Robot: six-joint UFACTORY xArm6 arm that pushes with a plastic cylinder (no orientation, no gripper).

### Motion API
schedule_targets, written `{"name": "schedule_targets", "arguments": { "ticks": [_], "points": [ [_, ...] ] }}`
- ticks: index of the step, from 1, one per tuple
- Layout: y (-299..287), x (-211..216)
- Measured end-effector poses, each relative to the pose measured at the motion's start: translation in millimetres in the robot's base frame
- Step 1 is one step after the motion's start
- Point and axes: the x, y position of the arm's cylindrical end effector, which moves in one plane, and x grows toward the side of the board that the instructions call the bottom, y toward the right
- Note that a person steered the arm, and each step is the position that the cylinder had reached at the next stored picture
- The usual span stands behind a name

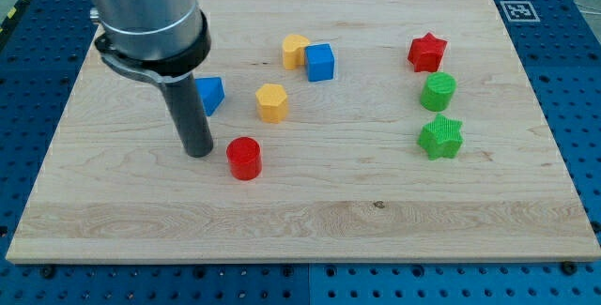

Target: Move the red circle to the bottom center

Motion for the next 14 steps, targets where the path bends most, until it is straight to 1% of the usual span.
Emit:
{"name": "schedule_targets", "arguments": {
  "ticks": [4,7,10,12,13,14],
  "points": [
    [51.9,0.0],
    [43.0,9.4],
    [52.3,15.1],
    [52.3,31.1],
    [52.3,52.9],
    [57.9,62.7]
  ]
}}
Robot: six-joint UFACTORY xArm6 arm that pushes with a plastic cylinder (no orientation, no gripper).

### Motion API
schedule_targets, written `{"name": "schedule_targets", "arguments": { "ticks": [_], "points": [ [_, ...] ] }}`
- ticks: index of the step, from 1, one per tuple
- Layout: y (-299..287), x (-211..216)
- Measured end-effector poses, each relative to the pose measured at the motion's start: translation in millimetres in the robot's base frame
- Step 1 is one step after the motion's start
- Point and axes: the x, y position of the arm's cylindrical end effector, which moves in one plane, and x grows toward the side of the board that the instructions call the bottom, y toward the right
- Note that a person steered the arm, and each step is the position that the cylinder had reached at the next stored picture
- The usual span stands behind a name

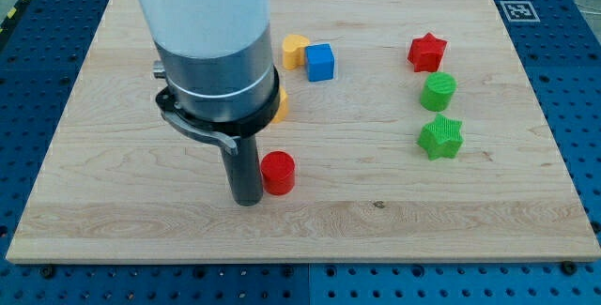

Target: Move the red circle to the bottom center

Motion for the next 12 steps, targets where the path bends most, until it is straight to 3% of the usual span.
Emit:
{"name": "schedule_targets", "arguments": {
  "ticks": [5,8,9,12],
  "points": [
    [-46.7,-4.9],
    [-73.0,-62.2],
    [-55.2,-89.4],
    [-0.3,-92.2]
  ]
}}
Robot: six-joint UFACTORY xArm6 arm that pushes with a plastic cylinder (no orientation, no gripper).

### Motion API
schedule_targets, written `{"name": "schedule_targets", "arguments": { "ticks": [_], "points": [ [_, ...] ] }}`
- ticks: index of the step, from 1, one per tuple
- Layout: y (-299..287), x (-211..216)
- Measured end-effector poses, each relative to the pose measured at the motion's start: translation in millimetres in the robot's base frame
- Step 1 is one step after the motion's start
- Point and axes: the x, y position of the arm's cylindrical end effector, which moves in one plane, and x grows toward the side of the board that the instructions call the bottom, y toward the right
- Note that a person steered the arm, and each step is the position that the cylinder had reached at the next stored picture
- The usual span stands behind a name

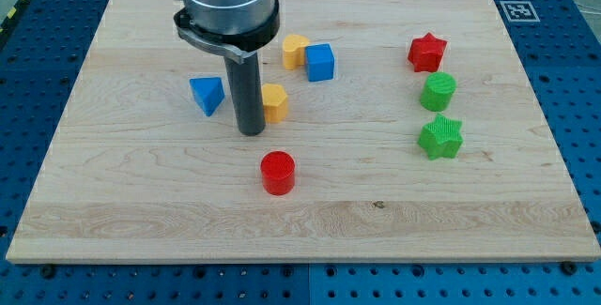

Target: Move the red circle to the bottom center

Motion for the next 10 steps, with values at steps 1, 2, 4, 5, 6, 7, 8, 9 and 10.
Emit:
{"name": "schedule_targets", "arguments": {
  "ticks": [1,2,4,5,6,7,8,9,10],
  "points": [
    [2.2,9.3],
    [2.2,16.0],
    [2.2,18.5],
    [2.2,18.5],
    [2.7,18.5],
    [9.4,18.9],
    [20.1,22.0],
    [28.7,26.9],
    [29.0,33.1]
  ]
}}
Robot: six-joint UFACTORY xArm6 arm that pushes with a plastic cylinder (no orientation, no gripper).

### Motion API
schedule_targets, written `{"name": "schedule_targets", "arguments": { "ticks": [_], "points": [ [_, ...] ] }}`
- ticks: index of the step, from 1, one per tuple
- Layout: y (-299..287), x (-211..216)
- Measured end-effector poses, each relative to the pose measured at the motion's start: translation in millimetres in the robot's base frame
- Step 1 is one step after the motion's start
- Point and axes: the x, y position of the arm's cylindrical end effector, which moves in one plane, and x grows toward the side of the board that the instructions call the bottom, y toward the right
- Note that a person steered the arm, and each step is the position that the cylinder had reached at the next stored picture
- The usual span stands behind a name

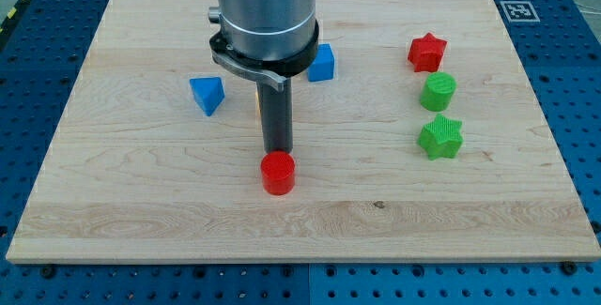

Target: Move the red circle to the bottom center

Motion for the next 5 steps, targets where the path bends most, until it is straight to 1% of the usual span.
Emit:
{"name": "schedule_targets", "arguments": {
  "ticks": [3,5],
  "points": [
    [-8.9,30.7],
    [-13.2,37.6]
  ]
}}
